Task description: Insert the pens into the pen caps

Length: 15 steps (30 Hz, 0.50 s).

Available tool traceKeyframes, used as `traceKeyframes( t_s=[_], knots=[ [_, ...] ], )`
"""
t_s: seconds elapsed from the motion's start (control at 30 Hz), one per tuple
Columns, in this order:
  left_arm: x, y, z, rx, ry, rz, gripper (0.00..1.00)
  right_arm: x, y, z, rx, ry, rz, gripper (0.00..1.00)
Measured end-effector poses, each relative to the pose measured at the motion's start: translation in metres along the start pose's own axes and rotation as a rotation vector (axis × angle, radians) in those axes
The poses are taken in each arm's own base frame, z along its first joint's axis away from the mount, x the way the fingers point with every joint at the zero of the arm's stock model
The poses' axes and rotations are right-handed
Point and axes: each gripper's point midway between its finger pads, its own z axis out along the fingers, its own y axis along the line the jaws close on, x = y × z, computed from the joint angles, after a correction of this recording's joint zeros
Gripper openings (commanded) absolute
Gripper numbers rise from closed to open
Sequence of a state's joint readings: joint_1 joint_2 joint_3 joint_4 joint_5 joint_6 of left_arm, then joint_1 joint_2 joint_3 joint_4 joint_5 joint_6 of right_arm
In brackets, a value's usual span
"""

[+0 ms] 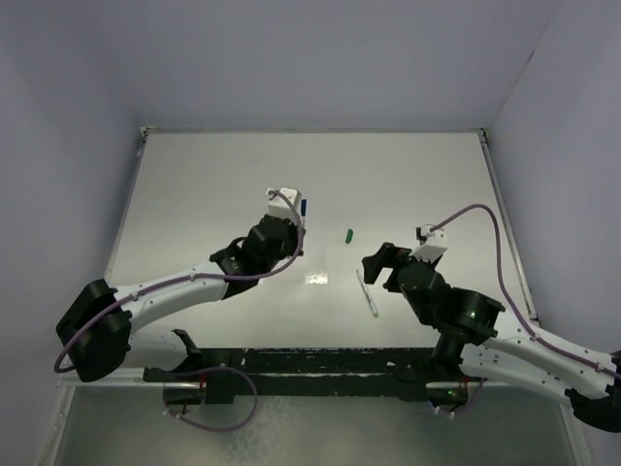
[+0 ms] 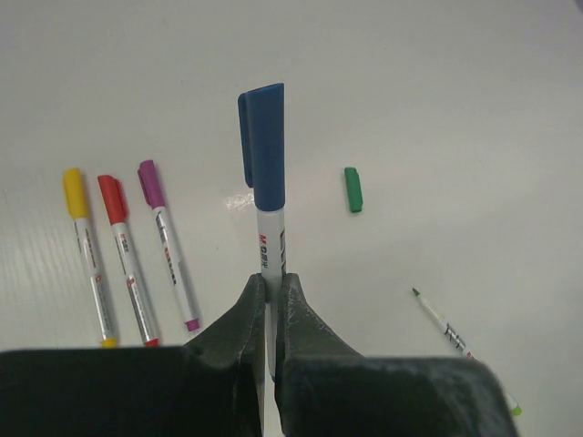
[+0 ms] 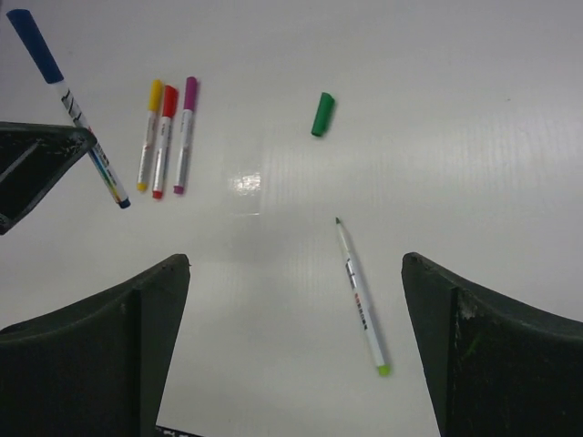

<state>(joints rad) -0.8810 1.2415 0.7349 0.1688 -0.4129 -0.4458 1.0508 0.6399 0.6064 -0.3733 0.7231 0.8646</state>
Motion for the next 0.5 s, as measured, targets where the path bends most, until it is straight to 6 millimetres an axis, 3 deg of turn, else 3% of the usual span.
traceKeyframes(
  t_s=[0.17,0.5],
  knots=[
    [0.035,0.0,0.033,-0.023,0.16,0.011,0.0,0.007,-0.021,0.002,0.113,0.016,-0.034,1.0],
    [0.073,0.034,0.075,-0.109,0.342,-0.08,0.0,0.015,-0.034,0.005,0.193,0.038,-0.071,1.0]
  ],
)
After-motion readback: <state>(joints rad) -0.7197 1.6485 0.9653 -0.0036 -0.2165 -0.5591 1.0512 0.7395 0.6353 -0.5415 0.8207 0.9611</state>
